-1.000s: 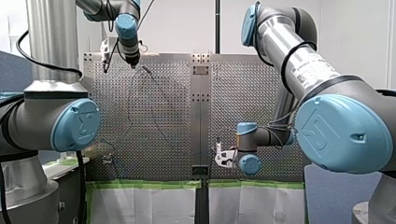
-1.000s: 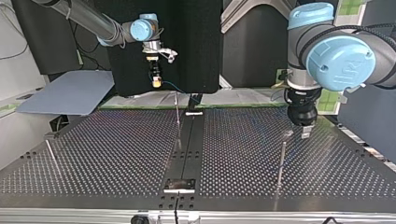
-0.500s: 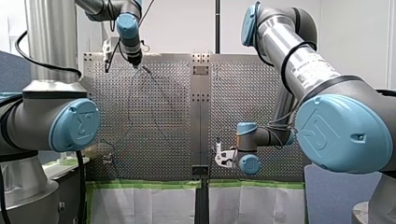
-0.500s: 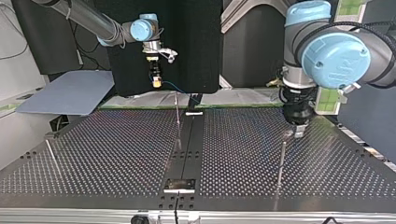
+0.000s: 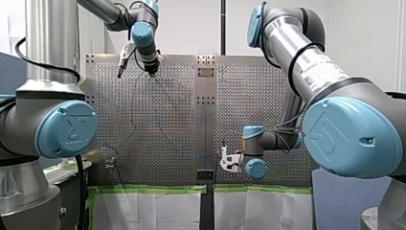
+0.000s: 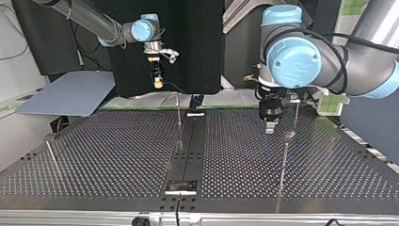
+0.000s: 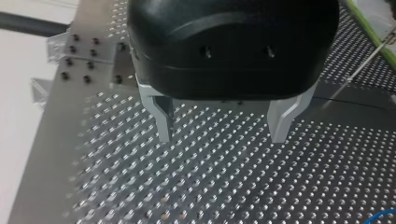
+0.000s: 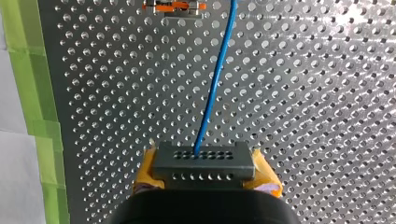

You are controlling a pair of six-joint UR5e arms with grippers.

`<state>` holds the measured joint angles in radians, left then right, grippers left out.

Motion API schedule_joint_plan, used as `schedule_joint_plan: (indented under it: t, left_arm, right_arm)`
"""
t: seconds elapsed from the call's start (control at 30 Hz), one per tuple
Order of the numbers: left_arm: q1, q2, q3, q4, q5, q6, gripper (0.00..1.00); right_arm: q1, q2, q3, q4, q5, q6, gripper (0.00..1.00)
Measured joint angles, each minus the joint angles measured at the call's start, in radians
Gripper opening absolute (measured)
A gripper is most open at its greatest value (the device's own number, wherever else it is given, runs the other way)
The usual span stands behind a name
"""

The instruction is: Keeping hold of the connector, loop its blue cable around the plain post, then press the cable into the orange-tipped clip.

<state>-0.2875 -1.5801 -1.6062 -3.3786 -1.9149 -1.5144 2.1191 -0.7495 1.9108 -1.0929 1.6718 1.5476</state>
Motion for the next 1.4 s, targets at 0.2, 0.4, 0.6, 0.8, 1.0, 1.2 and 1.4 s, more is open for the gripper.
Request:
schedule_joint_plan:
  t: [0.2,0.4,0.6,0.8,1.0,1.2,1.4]
  left_arm:
    - [-0.057,-0.054,0.0,0.053,-0.057,0.057,1.0]
    - [-0.092,-0.107,0.0,0.114,-0.105,0.119,1.0]
    - [-0.085,-0.145,0.016,0.175,-0.136,0.18,1.0]
    - [-0.081,-0.196,0.058,0.228,-0.184,0.234,1.0]
    - [-0.073,-0.235,0.087,0.281,-0.226,0.285,1.0]
    - [-0.064,-0.242,0.09,0.337,-0.238,0.342,1.0]
    - [-0.056,-0.258,0.093,0.395,-0.244,0.402,1.0]
  right_arm:
    - [0.0,0.0,0.0,-0.001,-0.009,0.002,0.0]
    - [0.0,0.0,0.0,-0.002,-0.01,0.003,0.0]
    - [0.001,0.0,0.0,-0.002,-0.01,0.003,0.0]
    - [0.003,0.0,0.0,-0.003,-0.01,0.002,0.0]
    - [0.004,0.0,-0.001,-0.007,-0.015,0.003,0.0]
    - [0.005,0.0,-0.001,-0.009,-0.018,0.004,0.0]
    - [0.006,0.0,-0.001,-0.009,-0.018,0.003,0.0]
